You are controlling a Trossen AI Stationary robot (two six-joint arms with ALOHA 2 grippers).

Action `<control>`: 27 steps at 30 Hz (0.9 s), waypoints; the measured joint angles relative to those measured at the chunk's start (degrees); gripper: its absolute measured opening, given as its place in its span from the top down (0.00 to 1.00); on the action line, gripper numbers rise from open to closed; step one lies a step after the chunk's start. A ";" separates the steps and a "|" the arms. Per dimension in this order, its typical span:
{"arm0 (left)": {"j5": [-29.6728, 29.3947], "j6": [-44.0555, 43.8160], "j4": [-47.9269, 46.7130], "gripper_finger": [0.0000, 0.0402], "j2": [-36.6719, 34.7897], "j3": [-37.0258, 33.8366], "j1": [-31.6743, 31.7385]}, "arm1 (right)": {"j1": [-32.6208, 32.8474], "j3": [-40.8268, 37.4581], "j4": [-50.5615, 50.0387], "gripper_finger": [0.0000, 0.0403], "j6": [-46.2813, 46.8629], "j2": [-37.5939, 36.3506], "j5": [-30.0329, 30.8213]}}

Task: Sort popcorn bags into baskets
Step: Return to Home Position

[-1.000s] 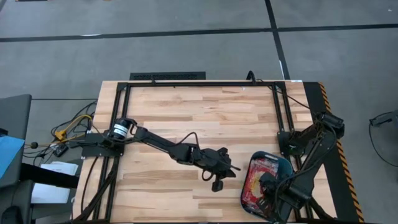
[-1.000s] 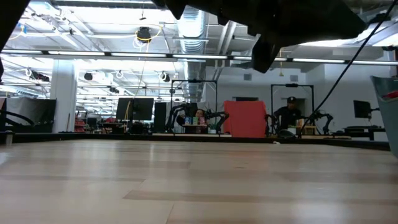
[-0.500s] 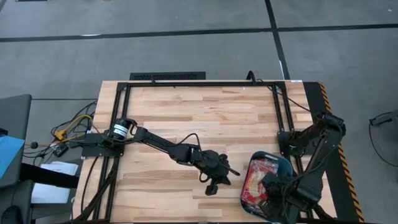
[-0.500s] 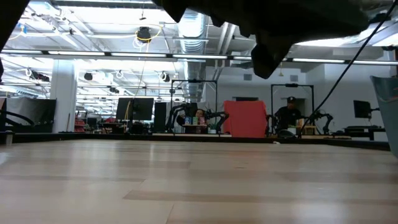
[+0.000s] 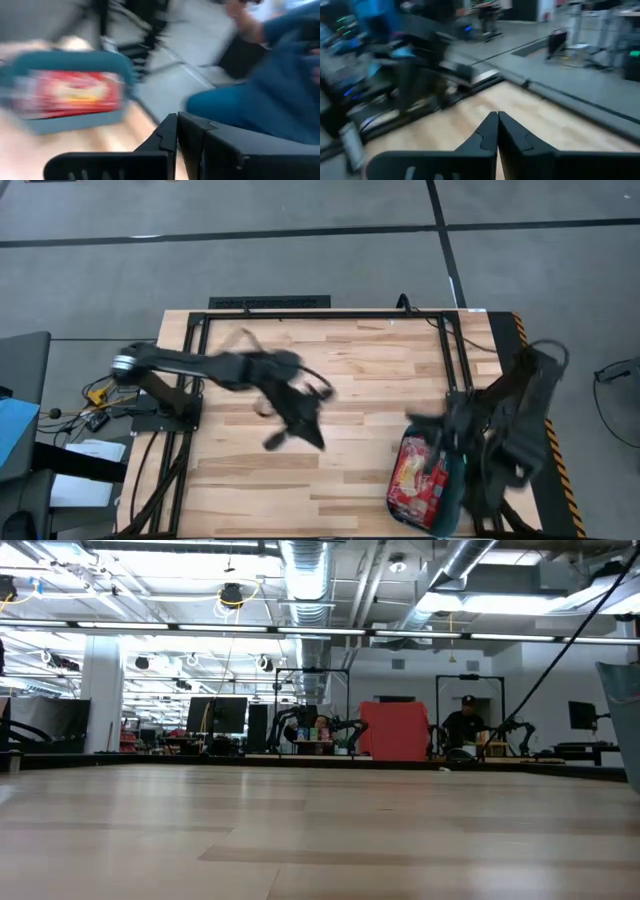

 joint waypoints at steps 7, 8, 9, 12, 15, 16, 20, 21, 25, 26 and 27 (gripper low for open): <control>-21.92 5.98 0.81 1.00 -24.02 -12.34 -0.46 | -12.85 -0.11 -4.84 0.88 -7.73 -12.57 -5.74; -22.55 5.34 4.44 1.00 -27.63 -16.39 -0.23 | -14.43 -0.18 -4.44 0.88 -9.82 -14.06 -7.14; -22.69 4.23 8.10 1.00 -31.01 -20.64 0.17 | -16.01 -0.20 -3.70 0.88 -12.27 -15.29 -8.09; -21.19 -1.10 17.60 1.00 -40.49 -34.58 1.80 | -19.13 -3.45 3.04 0.88 -19.75 -18.45 -8.64; -19.37 -7.82 25.54 1.00 -48.42 -47.28 4.39 | -19.45 -10.71 12.14 0.88 -24.93 -21.53 -10.50; -18.69 -10.12 28.30 1.00 -50.74 -51.01 5.49 | -19.59 -14.00 16.31 0.88 -26.12 -22.44 -11.04; -16.37 -19.07 39.05 1.00 -56.98 -62.65 9.08 | -20.28 -29.80 39.94 0.88 -31.70 -25.20 -13.20; -15.42 -20.78 41.59 1.00 -58.11 -64.80 9.76 | -20.90 -33.81 47.43 0.88 -34.14 -25.43 -15.80; -11.43 -25.84 46.17 1.00 -60.02 -68.59 11.82 | -26.66 -47.52 90.01 0.88 -52.39 -24.09 -39.87; -10.14 -26.33 46.49 1.00 -59.98 -68.55 12.38 | -28.93 -49.85 100.33 0.88 -57.88 -23.76 -49.41; -8.62 -26.66 46.57 1.00 -59.89 -68.22 13.05 | -31.70 -51.31 109.39 0.88 -62.26 -23.29 -58.36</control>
